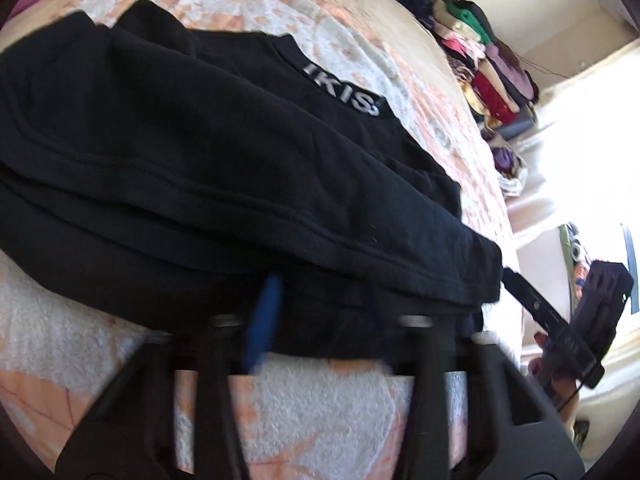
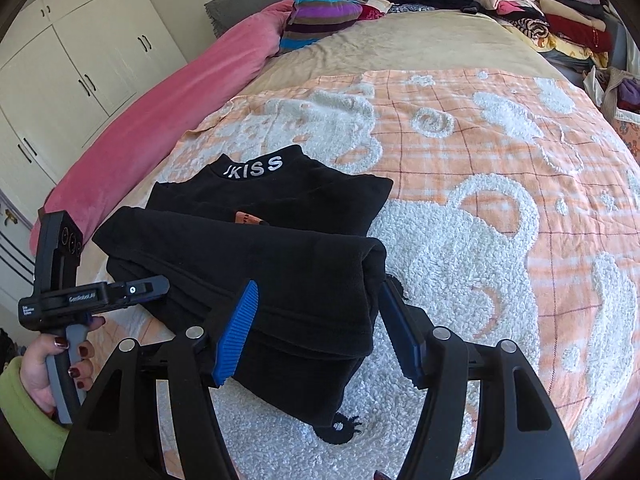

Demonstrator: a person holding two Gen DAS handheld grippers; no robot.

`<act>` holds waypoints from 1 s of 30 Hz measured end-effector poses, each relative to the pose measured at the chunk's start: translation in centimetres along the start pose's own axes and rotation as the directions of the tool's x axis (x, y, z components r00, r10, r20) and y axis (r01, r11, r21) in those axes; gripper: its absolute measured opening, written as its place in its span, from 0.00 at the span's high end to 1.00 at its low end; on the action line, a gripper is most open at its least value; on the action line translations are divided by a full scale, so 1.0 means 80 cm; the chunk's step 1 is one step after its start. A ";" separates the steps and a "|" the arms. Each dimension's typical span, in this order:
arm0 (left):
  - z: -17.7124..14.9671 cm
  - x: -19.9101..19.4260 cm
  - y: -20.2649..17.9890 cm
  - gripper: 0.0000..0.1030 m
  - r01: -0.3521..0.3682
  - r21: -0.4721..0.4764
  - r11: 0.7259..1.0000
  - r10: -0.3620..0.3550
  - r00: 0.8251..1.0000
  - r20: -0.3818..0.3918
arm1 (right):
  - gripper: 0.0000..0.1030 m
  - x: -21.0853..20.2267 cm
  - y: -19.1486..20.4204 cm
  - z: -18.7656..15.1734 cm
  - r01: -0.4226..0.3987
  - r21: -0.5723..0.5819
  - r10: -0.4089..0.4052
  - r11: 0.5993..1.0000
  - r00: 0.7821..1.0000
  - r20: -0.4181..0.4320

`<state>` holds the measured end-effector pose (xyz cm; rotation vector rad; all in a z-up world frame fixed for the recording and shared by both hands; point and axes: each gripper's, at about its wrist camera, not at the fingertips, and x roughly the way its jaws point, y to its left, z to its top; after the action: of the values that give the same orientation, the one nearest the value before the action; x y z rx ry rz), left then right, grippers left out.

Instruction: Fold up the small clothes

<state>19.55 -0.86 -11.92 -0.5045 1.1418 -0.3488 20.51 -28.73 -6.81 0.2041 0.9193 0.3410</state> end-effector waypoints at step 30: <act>0.119 -0.060 -0.013 0.67 -0.152 0.179 0.972 0.110 0.968 0.223 | 0.40 0.033 0.001 -0.006 0.227 -0.227 -0.230 0.947 0.973 0.009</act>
<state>26.50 2.65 -4.54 -0.2833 0.9173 -0.2805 21.56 -27.65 -9.00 -0.1164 0.9029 0.2301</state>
